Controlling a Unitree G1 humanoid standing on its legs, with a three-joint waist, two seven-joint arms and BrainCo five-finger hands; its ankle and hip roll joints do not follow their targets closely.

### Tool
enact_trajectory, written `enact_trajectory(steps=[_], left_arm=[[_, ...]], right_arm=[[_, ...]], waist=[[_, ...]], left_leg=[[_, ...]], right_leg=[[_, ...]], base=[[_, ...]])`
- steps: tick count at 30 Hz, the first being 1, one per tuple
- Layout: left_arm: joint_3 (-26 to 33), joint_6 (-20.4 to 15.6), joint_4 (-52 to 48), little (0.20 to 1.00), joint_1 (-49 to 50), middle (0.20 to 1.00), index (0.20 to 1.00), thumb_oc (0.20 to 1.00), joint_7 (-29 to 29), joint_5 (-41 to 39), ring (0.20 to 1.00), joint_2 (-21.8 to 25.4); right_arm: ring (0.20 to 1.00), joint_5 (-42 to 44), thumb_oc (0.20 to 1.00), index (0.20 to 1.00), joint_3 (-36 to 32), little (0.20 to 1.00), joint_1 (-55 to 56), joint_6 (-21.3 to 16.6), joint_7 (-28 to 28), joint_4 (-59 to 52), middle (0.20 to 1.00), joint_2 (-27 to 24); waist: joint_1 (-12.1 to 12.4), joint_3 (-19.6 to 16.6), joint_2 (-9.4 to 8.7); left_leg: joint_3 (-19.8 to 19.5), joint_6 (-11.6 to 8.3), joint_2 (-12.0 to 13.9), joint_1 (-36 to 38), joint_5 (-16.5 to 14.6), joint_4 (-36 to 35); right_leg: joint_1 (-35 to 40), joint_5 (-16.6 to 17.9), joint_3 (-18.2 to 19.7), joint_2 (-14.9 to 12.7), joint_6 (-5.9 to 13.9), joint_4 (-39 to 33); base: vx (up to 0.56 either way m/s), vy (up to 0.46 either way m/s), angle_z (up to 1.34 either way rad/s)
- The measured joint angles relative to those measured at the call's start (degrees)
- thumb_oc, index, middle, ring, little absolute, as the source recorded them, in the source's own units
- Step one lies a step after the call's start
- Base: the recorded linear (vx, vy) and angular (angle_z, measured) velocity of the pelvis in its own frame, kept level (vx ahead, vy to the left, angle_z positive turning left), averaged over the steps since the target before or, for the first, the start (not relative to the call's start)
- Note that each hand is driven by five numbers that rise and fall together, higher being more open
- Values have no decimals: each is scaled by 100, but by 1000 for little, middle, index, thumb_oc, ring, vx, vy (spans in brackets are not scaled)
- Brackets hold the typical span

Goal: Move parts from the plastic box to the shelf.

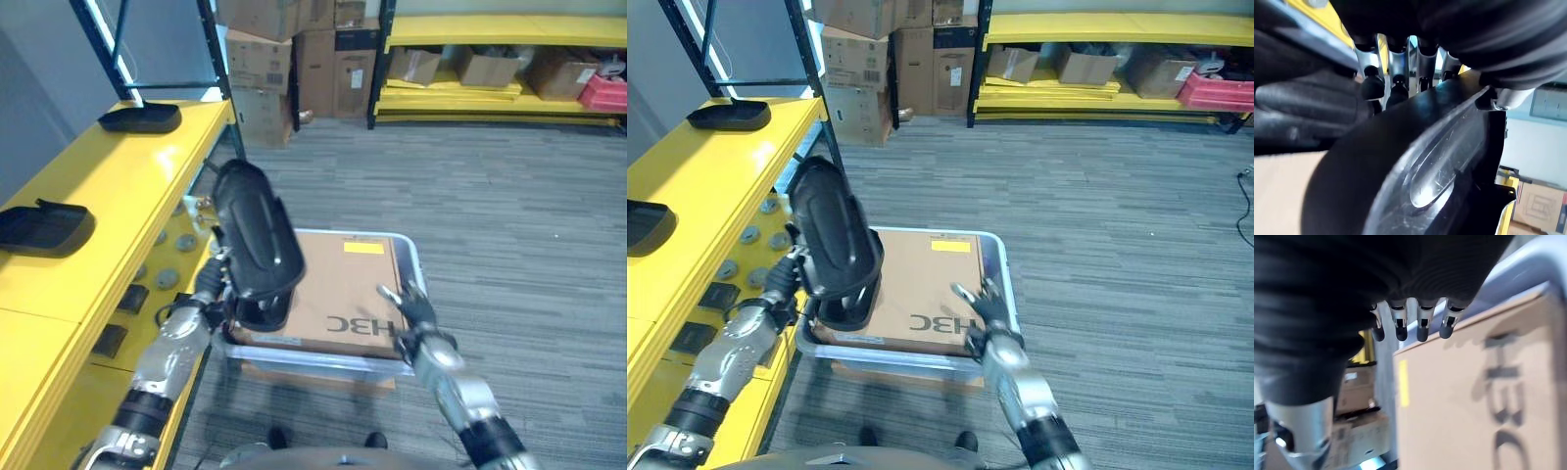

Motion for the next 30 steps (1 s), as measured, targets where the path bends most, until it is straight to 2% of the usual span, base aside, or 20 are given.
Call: enact_trajectory(steps=[2,3,6,9,10,12,13,14,15,16,17,18,19,20,21,23,26,28,29,30], left_arm=[[211,-204,-99,200,94,200,200,200,1,-2,200,160],[645,-339,-580,200,510,200,200,200,67,-8,200,311],[1199,-470,-1188,200,1047,200,200,200,229,-84,200,292],[1504,-525,-1607,200,1318,200,200,200,295,-125,200,254],[1590,-557,-1681,200,1370,200,200,200,283,-123,200,258],[1705,-558,-1719,200,1366,200,200,200,238,-125,200,277],[1732,-563,-1754,200,1354,200,200,200,169,-125,200,318],[1734,-565,-1748,200,1363,200,200,200,150,-127,200,333],[1651,-581,-1688,200,1358,200,200,200,64,-130,200,321],[1577,-597,-1596,200,1329,200,200,200,-5,-141,200,314],[1563,-602,-1565,200,1363,200,200,200,-21,-157,200,311],[1567,-602,-1536,200,1362,200,200,200,-13,-175,200,318],[1515,-602,-1518,200,1309,200,200,200,-9,-182,200,315],[1419,-602,-1504,200,1205,200,200,200,-7,-194,200,291],[1309,-601,-1500,200,1084,200,200,200,-5,-207,200,284],[1195,-601,-1503,200,993,200,200,200,10,-205,200,324],[1227,-599,-1501,200,991,200,200,200,90,-168,200,385],[1302,-594,-1503,200,996,200,200,200,96,-151,200,458],[1408,-583,-1502,200,992,200,200,200,81,-149,200,506],[1469,-585,-1504,200,974,200,200,200,79,-150,200,562]], right_arm=[[1000,-150,1000,1000,-389,1000,680,10,187,422,1000,-53],[1000,-151,1000,1000,-599,1000,1082,-78,410,943,1000,-64],[1000,-408,1000,1000,-526,1000,1315,-231,822,1335,1000,-70],[1000,-610,1000,1000,-220,1000,1047,-406,990,1213,1000,-178],[1000,-612,1000,1000,-203,1000,965,-418,952,1247,1000,-200],[1000,-632,1000,1000,-188,1000,956,-465,973,1175,1000,-226],[1000,-676,1000,1000,-156,1000,974,-476,963,1180,1000,-234],[1000,-731,1000,1000,-149,1000,948,-448,902,1213,1000,-211],[1000,-732,1000,1000,-133,1000,1078,-439,678,1255,1000,-233],[1000,-738,1000,1000,-109,1000,1216,-440,596,1308,1000,-303],[1000,-761,1000,1000,-111,1000,1276,-439,538,1373,1000,-373],[1000,-760,1000,1000,-105,1000,1213,-440,467,1511,1000,-414],[1000,-758,1000,1000,-90,1000,1234,-440,416,1539,1000,-456],[1000,-760,1000,1000,-104,1000,1214,-442,356,1687,1000,-500],[1000,-758,1000,1000,-81,1000,1203,-454,337,1824,1000,-498],[1000,-751,1000,1000,270,1000,1083,-512,368,1903,1000,-316],[1000,-683,1000,1000,562,1000,699,-694,481,1930,1000,78],[1000,-533,1000,1000,550,1000,302,-764,527,1941,1000,246],[1000,-348,1000,1000,544,1000,59,-792,511,2116,1000,319],[1000,-289,1000,1000,509,1000,-5,-791,468,2141,1000,359]], waist=[[-179,15,-77],[-81,52,-94],[97,123,-41],[528,261,150],[660,297,166],[722,367,14],[634,436,-182],[696,442,-208],[646,493,-376],[407,476,-357],[346,426,-281],[404,415,-232],[288,378,-208],[179,383,-170],[158,383,-172],[169,322,-327],[320,304,-361],[529,294,-290],[650,253,-204],[735,231,-197]], left_leg=[[-424,-8,-58,-96,106,2],[-580,-71,13,-216,228,3],[-1023,-271,126,-374,473,5],[-1284,-482,356,-603,635,4],[-1116,-484,438,-743,335,58],[-509,-598,485,-926,-410,141],[45,-630,529,-1009,-476,166],[415,-543,548,-1067,-280,242],[1226,-585,652,-1051,-238,506],[1732,-586,799,-1033,-231,664],[1816,-608,959,-938,-198,624],[2102,-546,1139,-769,-217,672],[2465,-537,1220,-703,-214,786],[2588,-389,1191,-658,-34,687],[2523,-76,1134,-723,200,663],[2331,-39,850,-756,226,656],[2202,16,562,-753,80,741],[2157,54,383,-764,6,774],[2050,133,247,-798,-98,837],[2007,212,141,-810,-154,917]], right_leg=[[112,-293,541,2,130,68],[118,-291,519,117,104,-31],[362,-313,277,365,79,-344],[382,-371,56,620,-68,-326],[390,-351,-103,669,-224,-319],[399,-333,-549,515,-342,-312],[385,-317,-957,340,-493,-342],[401,-345,-1179,184,-479,-291],[490,-357,-1646,-48,-416,-186],[586,-449,-1960,-90,-338,-134],[542,-522,-1955,-81,-301,-2],[546,-456,-2115,-174,-332,107],[590,-456,-2289,-219,-189,163],[563,-562,-2307,-267,-19,419],[489,-733,-2069,-285,62,640],[371,-799,-1623,-464,114,797],[390,-868,-1438,-682,148,821],[406,-911,-1328,-788,155,825],[454,-957,-1300,-872,221,804],[500,-974,-1255,-953,247,831]], base=[[-140,-93,118],[-185,-106,90],[-143,-67,75],[-116,-15,70],[-126,22,96],[-78,41,141],[-31,64,168],[-14,79,185],[-57,140,201],[-45,150,195],[-13,190,126],[55,199,76],[116,205,72],[153,176,100],[180,157,87],[188,160,67],[154,177,36],[182,237,33],[160,252,52],[207,335,57]])
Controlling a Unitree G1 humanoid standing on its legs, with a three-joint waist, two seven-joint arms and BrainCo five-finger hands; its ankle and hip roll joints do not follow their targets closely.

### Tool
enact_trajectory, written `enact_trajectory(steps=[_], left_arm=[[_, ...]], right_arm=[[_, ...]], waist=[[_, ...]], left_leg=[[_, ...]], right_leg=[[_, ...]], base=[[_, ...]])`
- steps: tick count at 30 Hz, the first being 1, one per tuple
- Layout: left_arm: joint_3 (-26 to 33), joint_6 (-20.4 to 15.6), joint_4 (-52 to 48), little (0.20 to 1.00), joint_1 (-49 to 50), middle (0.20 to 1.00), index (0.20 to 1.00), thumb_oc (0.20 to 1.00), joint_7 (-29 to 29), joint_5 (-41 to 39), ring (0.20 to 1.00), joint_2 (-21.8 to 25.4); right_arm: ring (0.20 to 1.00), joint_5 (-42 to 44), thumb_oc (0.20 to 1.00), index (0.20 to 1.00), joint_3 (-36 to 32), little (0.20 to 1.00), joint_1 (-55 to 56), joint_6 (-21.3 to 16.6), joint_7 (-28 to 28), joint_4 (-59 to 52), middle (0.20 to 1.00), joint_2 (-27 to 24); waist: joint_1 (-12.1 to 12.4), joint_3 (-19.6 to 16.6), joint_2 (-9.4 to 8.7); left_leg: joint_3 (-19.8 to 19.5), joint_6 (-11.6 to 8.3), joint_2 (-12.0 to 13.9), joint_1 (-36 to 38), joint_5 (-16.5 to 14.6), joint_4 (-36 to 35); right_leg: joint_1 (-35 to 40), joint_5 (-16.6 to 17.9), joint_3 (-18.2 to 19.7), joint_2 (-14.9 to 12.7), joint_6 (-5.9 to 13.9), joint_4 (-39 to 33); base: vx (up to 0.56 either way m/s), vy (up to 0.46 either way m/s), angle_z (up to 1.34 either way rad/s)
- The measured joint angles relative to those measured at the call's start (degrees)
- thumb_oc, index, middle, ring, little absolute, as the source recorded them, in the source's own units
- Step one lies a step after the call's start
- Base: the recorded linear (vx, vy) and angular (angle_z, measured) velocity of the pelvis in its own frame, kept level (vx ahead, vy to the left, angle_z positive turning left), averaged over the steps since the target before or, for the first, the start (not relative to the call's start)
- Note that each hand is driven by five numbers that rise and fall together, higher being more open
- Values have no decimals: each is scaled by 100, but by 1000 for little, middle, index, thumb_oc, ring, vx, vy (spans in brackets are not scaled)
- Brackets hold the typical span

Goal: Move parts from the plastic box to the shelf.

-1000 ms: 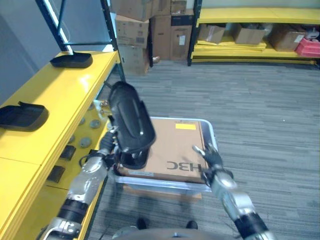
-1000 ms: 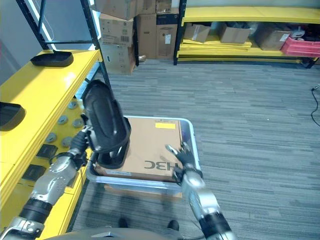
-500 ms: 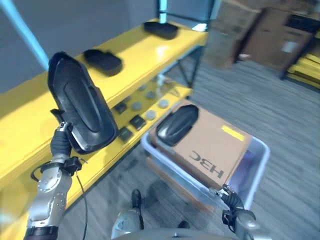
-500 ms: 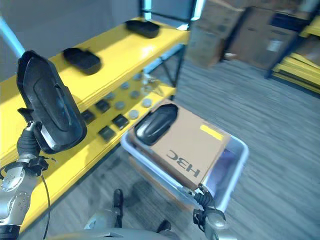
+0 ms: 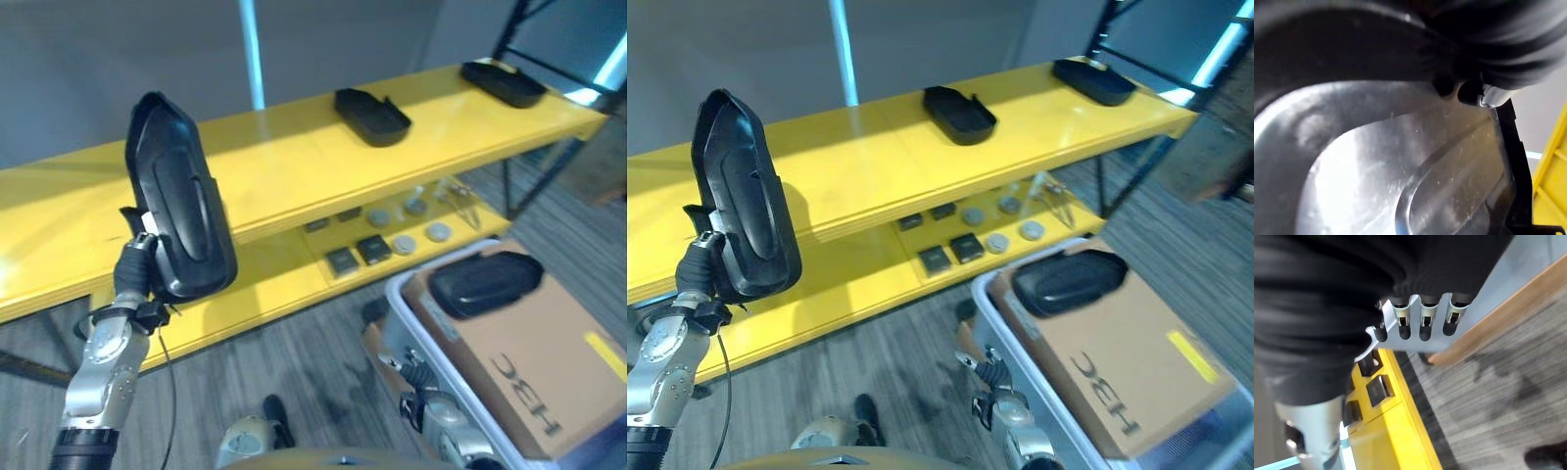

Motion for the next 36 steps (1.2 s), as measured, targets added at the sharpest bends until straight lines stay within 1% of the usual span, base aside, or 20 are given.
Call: enact_trajectory(steps=[1,2,3,4,5,6,7,8,9,10,13,16,18,20,22,25,27,30,33,36], left_arm=[[38,0,2,200,-2,200,200,200,-1,0,200,83],[38,-3,28,200,-41,200,200,200,-14,1,200,119],[-20,-7,200,200,-165,200,200,200,-60,9,200,47],[-128,-4,333,200,-188,200,200,200,-60,26,200,28],[-309,-1,389,200,-221,200,200,200,-64,27,200,115],[-410,0,392,200,-246,200,200,200,-87,29,200,201],[-545,6,444,200,-313,200,200,200,-24,30,200,251],[-713,30,460,200,-487,200,200,200,49,30,200,477],[-842,50,484,200,-613,200,200,200,117,34,200,691],[-797,75,698,200,-628,200,200,200,186,43,200,563],[-931,233,980,200,-439,200,200,200,254,125,200,271],[-921,320,842,200,-372,200,200,200,319,231,200,257],[-859,479,814,200,-385,200,200,200,468,323,200,289],[-911,673,807,200,-447,200,200,200,525,423,200,87],[-934,880,810,200,-489,200,200,200,527,495,200,-30],[-939,1030,963,200,-782,200,200,200,620,661,200,-25],[-934,1120,1298,200,-1223,200,200,200,839,833,200,16],[-1241,1627,3349,200,-2395,200,200,200,1311,1064,200,747],[-1473,1796,5268,200,-3213,200,200,200,1580,1167,200,976],[-1609,1815,5890,200,-3654,200,200,200,1654,1165,200,960]], right_arm=[[1000,35,1000,1000,-115,1000,-14,-5,-56,8,1000,96],[1000,33,1000,1000,-273,1000,27,-8,-93,96,1000,190],[1000,31,1000,1000,-360,1000,68,-49,-151,187,1000,157],[1000,32,1000,1000,-405,1000,127,-4,-175,378,1000,161],[1000,31,1000,1000,-382,1000,235,11,-164,528,1000,184],[1000,30,1000,1000,-399,1000,327,1,-163,656,1000,177],[1000,25,1000,1000,-394,1000,329,-74,-141,921,1000,177],[1000,32,1000,1000,-437,1000,331,-161,-124,1133,1000,283],[1000,31,1000,1000,-474,1000,442,-208,-96,1179,1000,235],[1000,37,1000,1000,-523,1000,409,-200,-64,1222,1000,234],[1000,29,1000,1000,-662,1000,664,-198,72,749,1000,240],[1000,30,1000,1000,-671,1000,664,-196,113,644,1000,112],[1000,29,1000,1000,-676,1000,474,-191,120,650,1000,47],[1000,35,1000,1000,-702,1000,347,-149,127,673,1000,-147],[1000,35,1000,1000,-768,1000,382,-46,124,719,1000,-290],[1000,33,1000,1000,-846,1000,500,4,127,728,1000,-374],[1000,32,1000,1000,-848,1000,666,71,131,804,1000,-373],[1000,-72,1000,1000,-775,1000,981,105,312,1109,1000,-342],[1000,-94,1000,1000,-724,1000,992,21,360,1011,1000,-443],[1000,-94,1000,1000,-669,1000,993,21,451,991,1000,-574]], waist=[[37,0,-47],[-15,-9,-107],[-107,14,-27],[-320,-9,29],[-458,1,67],[-554,12,74],[-689,18,-21],[-805,126,-388],[-845,244,-454],[-805,307,-548],[-992,296,-408],[-959,264,-428],[-916,145,-567],[-1056,77,-206],[-1183,-33,-40],[-1382,-113,76],[-1484,-217,1],[-1979,-431,-85],[-2225,-513,36],[-2356,-511,101]], left_leg=[[-35,135,-134,-33,-108,122],[-26,336,-245,-110,-298,365],[-130,599,-196,-199,-444,619],[-325,576,-285,-151,-465,525],[-368,379,-318,16,-332,97],[-355,161,-321,75,-249,-283],[-310,-446,-334,101,-393,-447],[-695,128,-330,-177,-619,642],[-1239,-124,84,-431,-1436,1935],[-1278,-172,1,-386,-1516,2074],[-1346,-237,174,-5,-976,1155],[-1195,-272,178,336,-439,320],[-1185,-533,92,726,-212,-214],[-1154,-673,301,967,8,-514],[-1073,-692,438,1136,149,-807],[-1045,-763,549,1271,189,-945],[-1027,-772,608,1265,170,-947],[-768,-833,586,1397,113,-951],[-566,-825,547,1416,94,-952],[-487,-802,498,1304,113,-914]], right_leg=[[-19,-42,136,-97,53,132],[-75,48,277,-264,249,610],[-492,-54,566,-573,523,1746],[-1104,-203,1144,-730,600,2818],[-1656,-357,1508,-505,497,3096],[-2017,-338,1499,-246,455,2881],[-2135,-199,1507,-52,213,2162],[-2178,12,1764,-219,365,1242],[-2244,292,2111,-260,702,379],[-2241,517,2226,-343,717,-291],[-2063,1098,1820,82,258,-353],[-1696,1169,1470,296,162,-237],[-794,1171,1465,541,-38,-751],[-543,1283,1419,885,-218,-1073],[-464,1233,1387,1073,-239,-1140],[-374,1078,1386,1209,-277,-1144],[-401,1046,1411,1259,-291,-1144],[-418,1050,1532,1226,-298,-1143],[-456,1071,1676,1190,-295,-1143],[-709,1085,1802,1160,-314,-1027]], base=[[209,315,58],[155,206,58],[80,47,78],[48,-88,90],[25,-171,86],[26,-328,72],[44,-351,80],[66,-368,68],[70,-291,43],[70,-272,1],[72,-260,52],[137,-168,34],[124,-137,2],[168,-156,-12],[99,-72,-10],[84,-47,-6],[199,-42,-4],[260,11,-21],[122,30,-28],[12,26,-17]])
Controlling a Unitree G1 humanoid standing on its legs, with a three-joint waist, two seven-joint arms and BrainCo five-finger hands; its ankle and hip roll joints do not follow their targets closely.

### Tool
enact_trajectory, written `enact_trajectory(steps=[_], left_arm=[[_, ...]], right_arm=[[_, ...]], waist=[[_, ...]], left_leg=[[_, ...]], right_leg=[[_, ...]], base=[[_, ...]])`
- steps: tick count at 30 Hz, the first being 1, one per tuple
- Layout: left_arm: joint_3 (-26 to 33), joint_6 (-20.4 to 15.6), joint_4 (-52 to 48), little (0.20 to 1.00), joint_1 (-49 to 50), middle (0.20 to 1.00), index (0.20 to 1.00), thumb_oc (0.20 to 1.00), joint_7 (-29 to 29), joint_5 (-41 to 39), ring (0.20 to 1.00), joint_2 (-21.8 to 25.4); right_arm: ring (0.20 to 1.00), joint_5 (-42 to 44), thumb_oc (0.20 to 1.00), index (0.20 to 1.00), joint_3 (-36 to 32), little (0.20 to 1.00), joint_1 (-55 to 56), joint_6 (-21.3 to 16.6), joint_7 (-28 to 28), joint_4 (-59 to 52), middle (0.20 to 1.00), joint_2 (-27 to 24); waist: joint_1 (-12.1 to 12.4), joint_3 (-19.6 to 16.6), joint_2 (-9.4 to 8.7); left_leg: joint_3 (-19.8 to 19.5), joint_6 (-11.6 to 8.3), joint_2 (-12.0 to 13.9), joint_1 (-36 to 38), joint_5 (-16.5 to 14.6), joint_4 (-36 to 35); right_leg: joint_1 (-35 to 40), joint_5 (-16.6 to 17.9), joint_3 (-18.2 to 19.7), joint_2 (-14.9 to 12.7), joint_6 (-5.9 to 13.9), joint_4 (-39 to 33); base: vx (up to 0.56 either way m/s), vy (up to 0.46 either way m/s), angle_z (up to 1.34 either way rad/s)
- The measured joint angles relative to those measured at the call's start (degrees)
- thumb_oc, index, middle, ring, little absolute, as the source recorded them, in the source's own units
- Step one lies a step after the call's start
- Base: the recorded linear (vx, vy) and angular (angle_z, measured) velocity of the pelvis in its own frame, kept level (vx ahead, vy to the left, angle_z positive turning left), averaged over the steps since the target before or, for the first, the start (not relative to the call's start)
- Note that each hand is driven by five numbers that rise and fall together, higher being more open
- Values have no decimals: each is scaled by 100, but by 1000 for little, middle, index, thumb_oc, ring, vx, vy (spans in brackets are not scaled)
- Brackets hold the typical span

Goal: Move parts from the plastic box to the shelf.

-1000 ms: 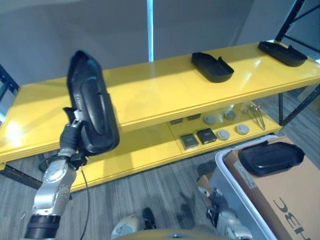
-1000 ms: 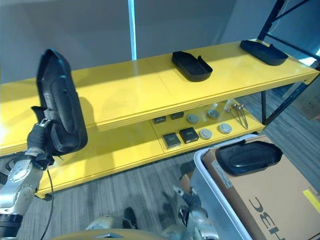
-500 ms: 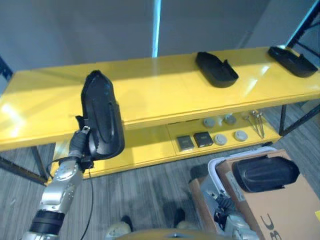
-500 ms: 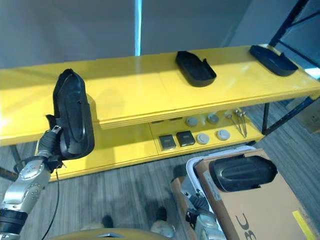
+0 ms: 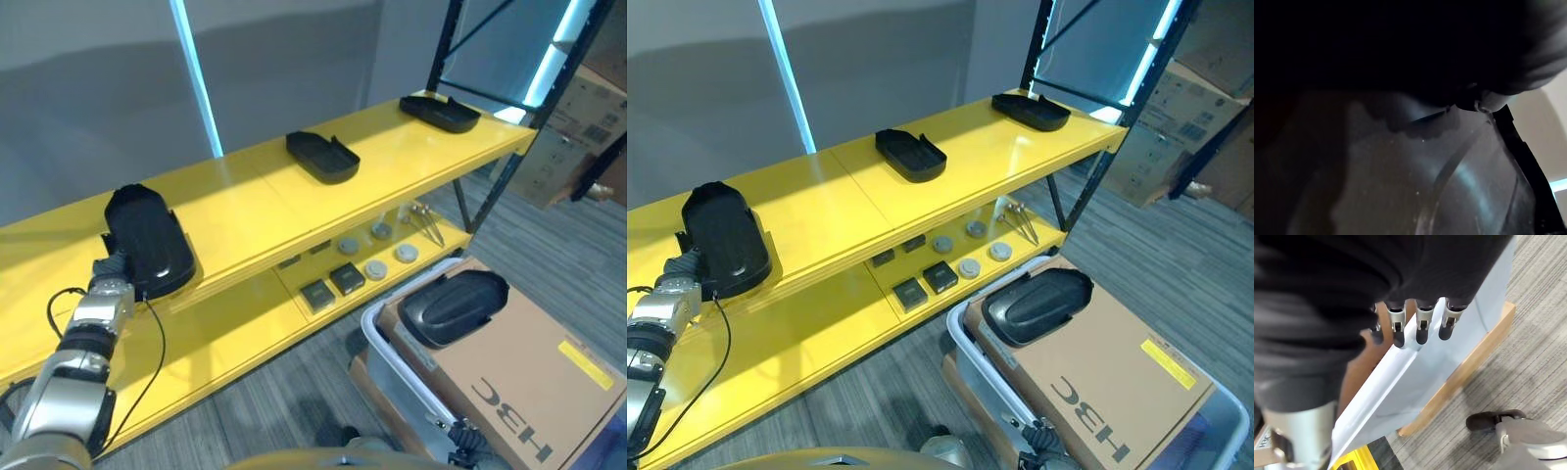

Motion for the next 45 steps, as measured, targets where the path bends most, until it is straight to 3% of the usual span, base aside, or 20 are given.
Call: enact_trajectory(steps=[3,4,6,8,11,17,29,35,41,42,43,45], left_arm=[[-272,26,362,200,-585,200,200,200,124,118,200,-17],[-502,22,650,200,-1408,200,200,200,251,163,200,33],[-719,18,811,200,-2064,200,200,200,266,166,200,235],[-798,20,1027,200,-2437,200,200,200,360,175,200,315],[-903,26,1079,200,-2451,200,200,200,381,218,200,313],[-998,47,1492,200,-2625,200,200,200,472,221,200,312],[-1152,248,2212,200,-2971,200,200,200,643,502,200,696],[-1458,248,2205,200,-3096,200,200,200,457,706,200,910],[-1587,287,2180,200,-3131,200,200,200,159,1013,200,917],[-1587,301,2180,442,-3132,442,442,442,120,1013,442,917],[-1588,303,2180,1000,-3131,1000,1000,1000,112,1014,1000,917],[-1589,304,2180,1000,-3131,1000,1000,1000,108,1012,1000,917]], right_arm=[[1000,6,1000,1000,57,1000,-210,-2,122,338,1000,-166],[1000,21,1000,1000,192,1000,-549,-142,180,589,1000,-278],[1000,79,1000,1000,263,1000,-769,-257,183,696,1000,-318],[1000,135,1000,1000,292,1000,-853,-383,185,597,1000,-315],[1000,133,1000,1000,411,1000,-856,-481,183,532,1000,-326],[1000,135,1000,1000,520,1000,-835,-483,182,538,1000,-328],[1000,292,1000,1000,719,1000,-851,-657,191,593,1000,-337],[1000,342,1000,1000,722,1000,-853,-701,298,557,1000,-334],[1000,348,1000,1000,722,1000,-851,-687,303,543,1000,-334],[1000,347,1000,1000,722,1000,-851,-685,303,542,1000,-334],[1000,347,1000,1000,722,1000,-851,-685,302,543,1000,-334],[1000,347,1000,1000,722,1000,-850,-685,303,557,1000,-334]], waist=[[-171,347,65],[-185,813,-12],[-213,1094,-80],[-316,1250,-140],[-455,1286,-139],[-469,1287,-141],[-357,1340,-230],[-276,1427,-372],[-253,1428,-371],[-251,1428,-371],[-244,1428,-371],[-233,1428,-371]], left_leg=[[136,68,-39,-416,33,149],[176,145,-51,-880,27,391],[187,201,-48,-1114,72,433],[197,136,21,-1159,90,433],[214,75,162,-1103,81,427],[254,14,306,-1041,89,441],[271,-58,378,-1053,76,580],[254,-69,382,-1071,54,594],[234,-88,384,-1040,36,639],[235,-88,384,-1038,36,639],[236,-88,384,-1037,36,638],[237,-88,383,-1036,36,640]], right_leg=[[-626,32,164,-83,-42,363],[-1137,58,249,-174,-69,613],[-1364,129,331,-173,-81,622],[-1366,202,328,-99,-125,514],[-1205,224,328,52,-215,325],[-1110,224,314,201,-301,231],[-1102,234,311,246,-314,212],[-1086,240,304,237,-325,198],[-995,276,268,240,-369,123],[-993,276,268,240,-369,123],[-993,277,268,240,-369,122],[-993,278,269,241,-370,122]], base=[[-209,13,-22],[-317,-34,-18],[-144,-49,-7],[-27,-33,-10],[11,-49,-10],[5,-17,-4],[-7,-7,0],[18,2,1],[61,8,2],[0,0,0],[0,0,0],[0,0,0]])
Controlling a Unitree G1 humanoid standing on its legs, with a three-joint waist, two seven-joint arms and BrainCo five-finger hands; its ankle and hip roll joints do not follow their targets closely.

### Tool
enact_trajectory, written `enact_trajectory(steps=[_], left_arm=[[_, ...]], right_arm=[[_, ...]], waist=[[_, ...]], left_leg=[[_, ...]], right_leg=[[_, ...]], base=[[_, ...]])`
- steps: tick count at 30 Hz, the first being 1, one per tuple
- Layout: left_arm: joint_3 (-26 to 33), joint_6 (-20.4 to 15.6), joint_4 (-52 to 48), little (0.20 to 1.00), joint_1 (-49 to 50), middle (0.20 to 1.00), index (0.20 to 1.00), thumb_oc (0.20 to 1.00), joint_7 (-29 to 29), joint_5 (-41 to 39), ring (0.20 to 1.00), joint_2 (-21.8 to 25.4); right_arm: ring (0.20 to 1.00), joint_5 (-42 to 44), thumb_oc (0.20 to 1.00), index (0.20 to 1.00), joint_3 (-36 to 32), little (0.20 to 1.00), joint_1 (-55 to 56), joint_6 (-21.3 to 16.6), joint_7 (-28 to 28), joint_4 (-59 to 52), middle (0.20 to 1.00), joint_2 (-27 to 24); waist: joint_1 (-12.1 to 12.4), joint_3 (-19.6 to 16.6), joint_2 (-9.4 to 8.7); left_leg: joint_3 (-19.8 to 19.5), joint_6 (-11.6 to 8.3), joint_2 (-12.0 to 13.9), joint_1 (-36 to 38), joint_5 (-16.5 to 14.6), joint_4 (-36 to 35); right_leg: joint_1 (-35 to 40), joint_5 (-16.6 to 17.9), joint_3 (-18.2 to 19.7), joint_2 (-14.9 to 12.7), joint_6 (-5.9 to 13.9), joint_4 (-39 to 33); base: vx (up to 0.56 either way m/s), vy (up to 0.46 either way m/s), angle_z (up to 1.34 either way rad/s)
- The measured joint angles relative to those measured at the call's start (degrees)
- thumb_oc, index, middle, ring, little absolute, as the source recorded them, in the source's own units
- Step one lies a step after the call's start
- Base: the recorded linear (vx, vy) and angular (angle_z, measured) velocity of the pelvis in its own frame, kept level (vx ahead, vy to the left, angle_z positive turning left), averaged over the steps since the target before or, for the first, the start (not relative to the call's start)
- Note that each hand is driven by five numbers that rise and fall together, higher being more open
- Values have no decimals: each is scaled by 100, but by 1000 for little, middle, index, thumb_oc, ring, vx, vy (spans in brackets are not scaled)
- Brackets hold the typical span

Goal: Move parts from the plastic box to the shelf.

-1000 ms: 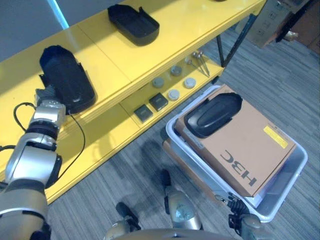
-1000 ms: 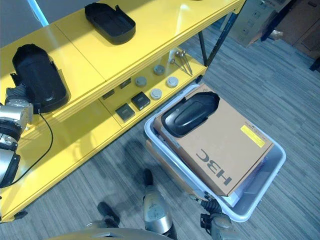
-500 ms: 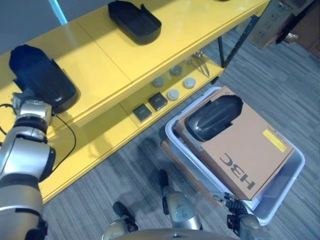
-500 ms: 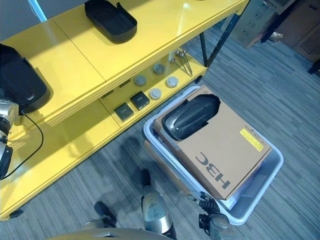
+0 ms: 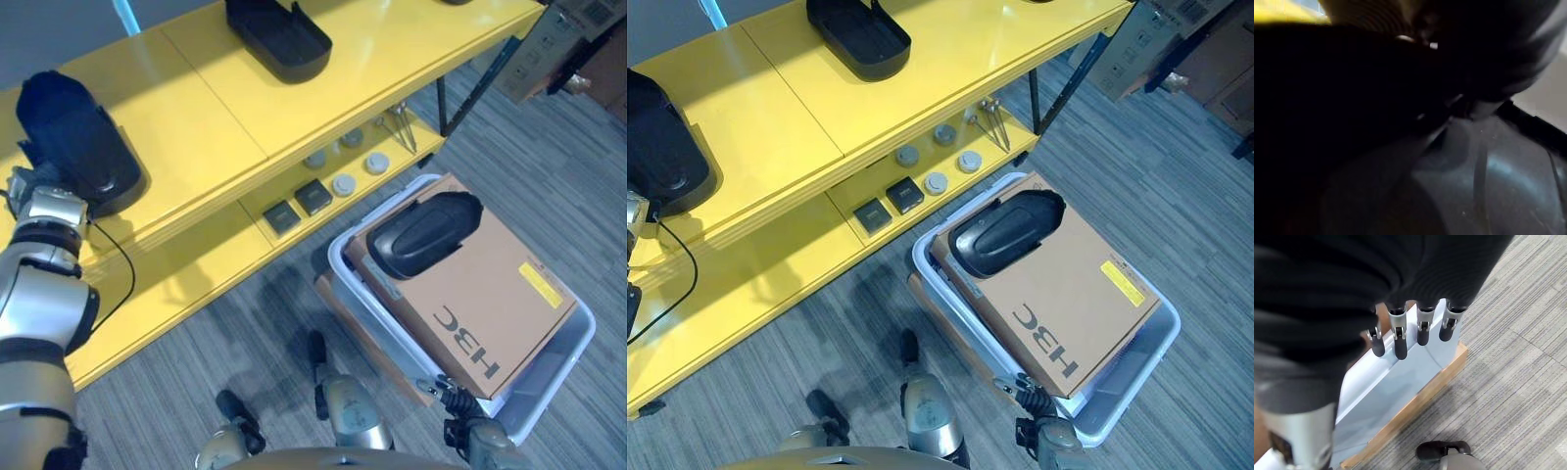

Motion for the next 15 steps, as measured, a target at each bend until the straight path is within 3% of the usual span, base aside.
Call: enact_trajectory(steps=[5,10,13,15], left_arm=[[-1,-1,5,1000,0,1000,1000,1000,42,-5,1000,0],[35,-10,1,1000,-1,1000,1000,1000,506,-112,1000,114],[48,-190,-130,1000,0,1000,1000,1000,531,-108,1000,303],[47,-701,-1067,1000,6,1000,1000,1000,683,-116,1000,586]], right_arm=[[1000,-26,1000,1000,-1,1000,5,-3,5,32,1000,-1],[1000,-114,1000,1000,1,1000,10,-4,3,25,1000,-2],[1000,-203,1000,1000,-3,1000,60,3,-5,7,1000,-2],[1000,-443,1000,1000,-29,1000,252,1,-14,-27,1000,18]], waist=[[30,1,-1],[48,1,-1],[102,-1,0],[274,-10,-3]], left_leg=[[15,-6,1,113,-6,-15],[12,-8,7,215,-86,-5],[-15,-16,6,333,-79,-12],[-50,-18,2,464,-81,-23]], right_leg=[[104,-4,2,7,3,-17],[294,-37,1,5,42,-68],[427,-25,-42,3,23,-80],[587,-38,-101,-5,22,-87]], base=[[36,4,-2],[55,8,0],[63,22,6],[78,53,11]])
